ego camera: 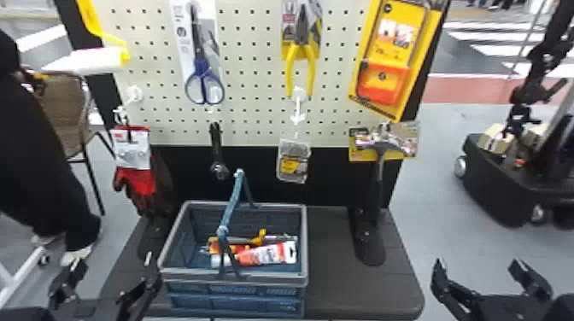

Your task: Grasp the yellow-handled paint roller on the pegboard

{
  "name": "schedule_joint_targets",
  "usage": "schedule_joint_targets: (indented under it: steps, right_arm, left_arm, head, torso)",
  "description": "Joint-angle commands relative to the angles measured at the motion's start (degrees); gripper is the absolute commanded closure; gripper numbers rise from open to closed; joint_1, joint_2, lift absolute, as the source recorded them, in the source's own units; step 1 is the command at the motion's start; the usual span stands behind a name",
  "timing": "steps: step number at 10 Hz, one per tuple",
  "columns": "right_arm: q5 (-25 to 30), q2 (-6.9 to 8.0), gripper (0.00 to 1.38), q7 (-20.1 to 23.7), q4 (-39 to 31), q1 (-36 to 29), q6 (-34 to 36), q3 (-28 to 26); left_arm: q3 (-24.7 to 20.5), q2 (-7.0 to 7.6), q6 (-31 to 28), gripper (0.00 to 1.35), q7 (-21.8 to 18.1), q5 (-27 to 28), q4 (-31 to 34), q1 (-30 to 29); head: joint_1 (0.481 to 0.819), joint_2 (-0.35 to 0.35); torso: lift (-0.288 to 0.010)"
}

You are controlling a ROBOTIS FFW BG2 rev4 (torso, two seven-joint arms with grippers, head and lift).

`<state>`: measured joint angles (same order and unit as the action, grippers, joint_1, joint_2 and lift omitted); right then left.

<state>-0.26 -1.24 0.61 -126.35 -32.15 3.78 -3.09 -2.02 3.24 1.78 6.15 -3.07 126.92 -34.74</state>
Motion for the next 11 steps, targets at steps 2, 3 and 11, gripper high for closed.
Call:
schedule_joint_targets:
  steps: [2,3,11]
  right_arm:
    - [0.00,-0.08,0.12,0.00,0.00,0.00,0.00,0.02]
    - [0.00,-0.08,0.12,0.18,0.00,0.00,0.00,0.02]
    - [0.09,-0.17,0.12,0.35,0.00,0.00,-0.35,0.02]
  left_arm:
    - [0.00,-0.07,0.15,0.26,0.00,0.08,0.00,-0.11]
    - [0.00,-0.07,0.24,0.26,0.00,-0.01,0.00,-0.11]
    - [-3.08,-0.07,-3.81,0.26,-2.20,-0.80,4.08,5.67]
  head:
    - [0.549,0.000]
    - [0.549,0.000]
    - [0.549,0.000]
  torso:
    - [-0.100]
    - [-0.100]
    - [-0.100]
